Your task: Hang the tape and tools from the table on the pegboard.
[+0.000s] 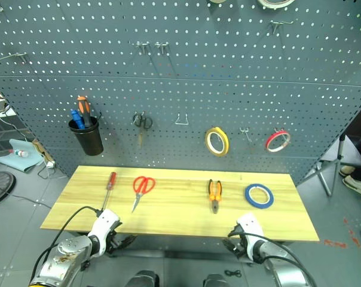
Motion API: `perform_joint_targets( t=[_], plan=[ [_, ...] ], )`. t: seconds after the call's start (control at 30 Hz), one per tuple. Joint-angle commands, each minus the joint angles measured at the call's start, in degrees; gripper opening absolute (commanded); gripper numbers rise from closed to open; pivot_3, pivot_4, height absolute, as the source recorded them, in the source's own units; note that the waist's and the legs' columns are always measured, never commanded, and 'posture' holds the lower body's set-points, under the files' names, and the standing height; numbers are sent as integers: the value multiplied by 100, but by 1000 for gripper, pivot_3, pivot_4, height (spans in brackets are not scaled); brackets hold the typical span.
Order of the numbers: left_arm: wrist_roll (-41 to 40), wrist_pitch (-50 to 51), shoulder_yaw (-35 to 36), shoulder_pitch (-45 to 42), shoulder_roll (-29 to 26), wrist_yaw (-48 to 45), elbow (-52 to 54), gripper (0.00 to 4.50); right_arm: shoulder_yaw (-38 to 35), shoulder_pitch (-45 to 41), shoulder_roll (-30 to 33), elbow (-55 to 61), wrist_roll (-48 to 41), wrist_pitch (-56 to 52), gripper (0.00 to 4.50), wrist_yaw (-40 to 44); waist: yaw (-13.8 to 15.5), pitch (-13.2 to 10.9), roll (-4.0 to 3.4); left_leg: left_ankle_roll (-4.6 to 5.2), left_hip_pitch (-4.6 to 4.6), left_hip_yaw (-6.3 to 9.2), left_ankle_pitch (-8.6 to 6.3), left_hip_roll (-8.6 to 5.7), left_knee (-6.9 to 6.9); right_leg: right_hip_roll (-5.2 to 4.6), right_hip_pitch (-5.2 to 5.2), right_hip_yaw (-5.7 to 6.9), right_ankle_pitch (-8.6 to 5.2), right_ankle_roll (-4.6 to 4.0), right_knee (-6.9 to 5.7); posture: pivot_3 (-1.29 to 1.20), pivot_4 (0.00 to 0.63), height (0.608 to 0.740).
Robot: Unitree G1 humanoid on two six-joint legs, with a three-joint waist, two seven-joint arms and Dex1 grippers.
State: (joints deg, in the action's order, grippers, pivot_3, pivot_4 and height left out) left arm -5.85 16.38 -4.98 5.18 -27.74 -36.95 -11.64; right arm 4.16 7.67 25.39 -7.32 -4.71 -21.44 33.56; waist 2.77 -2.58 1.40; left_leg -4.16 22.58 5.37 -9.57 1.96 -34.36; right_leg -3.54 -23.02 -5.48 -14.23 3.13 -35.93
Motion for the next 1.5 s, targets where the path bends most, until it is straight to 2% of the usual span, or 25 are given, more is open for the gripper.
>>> perform_joint_targets(
  t=[0.03, 0.37, 0.47, 0.57, 0.77, 0.87, 0.93, 1.17, 1.27, 1.37, 1.5],
  plan=[
    [-16, -29, 81, -72, -24, -22, 99, 4440, -65, -79, -3, 42, -9, 181, 4500, -22, 0, 0, 0, 0, 0, 0, 0, 0, 0, 0, 0, 0, 0, 0, 0, 189, 0, 740],
    [-96, -17, 60, 108, -81, -192, 524, 4440, -110, 14, 139, 265, 39, 225, 4500, -24, -2, 1, 0, 1, 0, -1, 1, 0, 0, 0, 2, -1, 0, 0, -2, 184, 1, 740],
    [-142, -7, 64, 241, -191, -349, 938, 4440, -194, 61, 208, 666, -10, 17, 4500, -68, -13, -1, 1, 0, 1, -3, 0, 0, 0, 0, 2, -3, 0, 0, -3, 186, 20, 740],
    [-320, 135, 111, 298, -225, -462, 1408, 4440, -318, -7, 299, 1089, -62, -262, 4500, -120, -16, -50, 3, -2, 9, -3, -1, 3, -5, 0, -14, -4, -1, -1, -11, 174, 67, 740],
    [-625, 353, -4, 366, -286, -782, 2366, 4440, -489, -131, 637, 1814, -134, -799, 4500, -47, -49, -400, -9, -5, 34, -6, -3, 8, -54, -2, -17, -8, -2, -3, -7, 150, 163, 740],
    [-833, 429, 14, 79, -238, -898, 2669, 4440, -515, -359, 798, 1846, -75, -935, 4500, -98, -50, -574, -10, 5, 71, -8, 3, 8, -60, -1, -16, -10, -2, -3, -12, 139, 199, 740],
    [-980, 499, -20, -237, -189, -986, 2824, 4440, -536, -609, 924, 1683, -19, -939, 4500, -111, -52, -736, -7, 38, 76, -9, 24, 11, -60, 1, -19, -10, -1, -2, -21, 127, 237, 740],
    [-1251, 729, -401, -1171, -199, -1365, 3219, 4440, -530, -1440, 1376, 1058, 36, -964, 4500, 58, -135, -1220, -9, 54, 118, -9, 34, 11, -69, 6, -27, -17, -1, 14, -26, 95, 357, 740],
    [-1298, 570, -500, -1543, -38, -1428, 3118, 4440, -453, -1804, 1473, 681, 99, -925, 4500, 117, -209, -1385, -9, 56, 171, -6, 35, 10, -68, 8, -67, -17, 26, 80, -30, 87, 387, 740],
    [-1487, 526, -523, -1935, 302, -1409, 3080, 4440, -379, -2262, 1523, 79, 188, -755, 4500, 198, -223, -1553, 0, 59, 223, -5, 34, 7, -72, 7, -119, -17, 40, 66, -45, 77, 410, 740],
    [-1581, 474, -617, -2200, 609, -1417, 3044, 4440, -214, -2937, 1508, -1033, 390, -436, 4500, 274, -257, -1740, -2, 66, 230, -4, 29, 0, -98, 3, -130, -17, 45, 56, -87, 74, 433, 740]
  ],
)
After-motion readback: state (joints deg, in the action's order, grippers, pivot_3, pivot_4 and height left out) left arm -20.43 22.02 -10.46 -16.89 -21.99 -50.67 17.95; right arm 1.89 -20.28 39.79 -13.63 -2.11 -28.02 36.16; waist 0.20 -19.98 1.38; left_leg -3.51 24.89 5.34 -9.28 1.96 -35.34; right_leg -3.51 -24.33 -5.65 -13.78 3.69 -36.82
